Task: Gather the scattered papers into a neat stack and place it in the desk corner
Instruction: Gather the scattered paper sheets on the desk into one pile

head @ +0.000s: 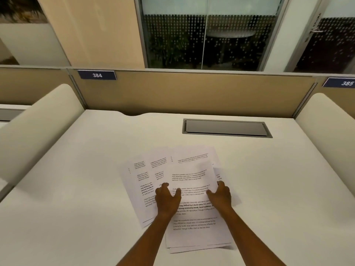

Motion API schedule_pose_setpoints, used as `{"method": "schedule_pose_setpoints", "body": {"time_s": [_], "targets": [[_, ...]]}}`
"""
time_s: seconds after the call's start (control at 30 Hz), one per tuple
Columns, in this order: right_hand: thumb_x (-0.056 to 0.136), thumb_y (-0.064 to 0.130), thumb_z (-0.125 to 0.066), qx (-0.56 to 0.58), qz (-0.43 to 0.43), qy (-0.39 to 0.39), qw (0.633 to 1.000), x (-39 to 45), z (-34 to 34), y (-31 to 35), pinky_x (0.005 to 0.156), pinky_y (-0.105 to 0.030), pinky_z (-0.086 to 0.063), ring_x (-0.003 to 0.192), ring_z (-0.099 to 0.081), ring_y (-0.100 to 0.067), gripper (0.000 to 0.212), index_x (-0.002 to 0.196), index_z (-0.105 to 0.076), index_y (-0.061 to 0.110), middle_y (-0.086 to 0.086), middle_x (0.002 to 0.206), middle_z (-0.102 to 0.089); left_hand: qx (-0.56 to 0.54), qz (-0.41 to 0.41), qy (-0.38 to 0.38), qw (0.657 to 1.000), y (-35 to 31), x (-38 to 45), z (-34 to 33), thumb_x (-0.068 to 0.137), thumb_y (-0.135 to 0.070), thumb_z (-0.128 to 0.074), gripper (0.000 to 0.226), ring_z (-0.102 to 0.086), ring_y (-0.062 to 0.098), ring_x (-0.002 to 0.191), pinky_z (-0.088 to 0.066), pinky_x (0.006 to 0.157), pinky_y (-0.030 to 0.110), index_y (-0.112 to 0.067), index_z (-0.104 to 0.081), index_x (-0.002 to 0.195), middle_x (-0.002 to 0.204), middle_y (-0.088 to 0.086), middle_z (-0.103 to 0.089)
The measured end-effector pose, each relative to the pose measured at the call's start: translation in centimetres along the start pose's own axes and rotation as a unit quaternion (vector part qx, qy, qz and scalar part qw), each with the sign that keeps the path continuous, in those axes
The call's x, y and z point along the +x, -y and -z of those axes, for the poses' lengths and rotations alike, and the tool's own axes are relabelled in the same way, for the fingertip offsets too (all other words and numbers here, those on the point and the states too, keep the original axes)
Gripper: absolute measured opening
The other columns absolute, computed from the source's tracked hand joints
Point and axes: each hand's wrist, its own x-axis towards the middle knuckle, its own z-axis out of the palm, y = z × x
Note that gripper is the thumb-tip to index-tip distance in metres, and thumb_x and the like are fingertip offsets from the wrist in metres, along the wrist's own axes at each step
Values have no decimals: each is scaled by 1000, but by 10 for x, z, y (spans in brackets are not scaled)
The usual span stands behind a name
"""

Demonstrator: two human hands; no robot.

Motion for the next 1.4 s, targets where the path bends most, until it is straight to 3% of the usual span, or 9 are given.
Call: {"method": "schedule_pose_setpoints", "body": {"time_s": [0.17,0.57,0.73,0.93,1.03,1.1,1.2,1.27,1.4], "targets": [[86,38,-66,-29,-25,-3,999,1,-5,6,102,-46,-47,119,-54,-36,64,138,-40,11,-17,131,-51,-30,8,17,999,-1,6,4,87,-37,-66,60,-47,31,127,-44,105,42,-14,-44,137,140,15,-43],[81,41,-72,99,-56,-5,993,-5,-7,17,95,-39,-50,117,-56,-27,67,136,-48,12,-12,131,-56,-75,31,28,996,-1,21,13,82,-35,-71,67,-52,28,118,-51,98,41,-14,-39,137,131,13,-48],[80,42,-74,186,-72,29,979,-10,-12,21,90,-40,-56,99,-66,-23,57,126,-56,14,-7,118,-68,-110,8,43,993,-3,26,17,77,-21,-77,83,-60,31,115,-57,91,45,-12,-27,143,132,14,-56],[75,20,-82,230,-94,61,967,-8,-10,23,83,-50,-59,89,-73,-33,51,120,-62,8,-15,109,-72,-152,39,84,984,-1,36,26,77,-16,-78,94,-63,32,110,-59,86,47,-15,-16,148,130,12,-58],[75,8,-79,199,-92,31,975,-11,-7,22,80,-49,-60,83,-73,-32,43,116,-65,5,-16,104,-73,-162,81,92,979,1,39,32,80,-7,-71,81,-63,26,96,-60,73,40,-16,-21,143,125,13,-60],[76,9,-78,153,-77,21,985,-14,-4,21,81,-48,-60,83,-74,-31,34,109,-70,6,-14,102,-75,-142,101,87,981,3,43,36,81,-6,-68,58,-64,25,90,-59,75,42,-15,-36,128,119,12,-62],[79,13,-76,113,-66,6,991,-21,-1,20,80,-46,-61,83,-74,-29,27,105,-72,7,-12,102,-75,-96,87,89,987,5,46,40,83,-6,-68,24,-61,15,71,-55,55,26,-15,-54,100,112,12,-69],[81,12,-74,106,-70,-4,992,-24,1,21,79,-45,-61,84,-73,-29,26,106,-71,7,-12,104,-74,-81,76,98,989,7,49,39,84,-6,-67,11,-66,19,74,-59,61,29,-8,-65,95,108,13,-73],[84,11,-70,110,-69,-21,991,-25,5,26,76,-42,-62,81,-73,-27,21,105,-70,9,-12,104,-74,-102,59,126,985,3,54,33,84,0,-63,13,-72,26,83,-63,75,39,-3,-72,94,102,12,-75]]}}
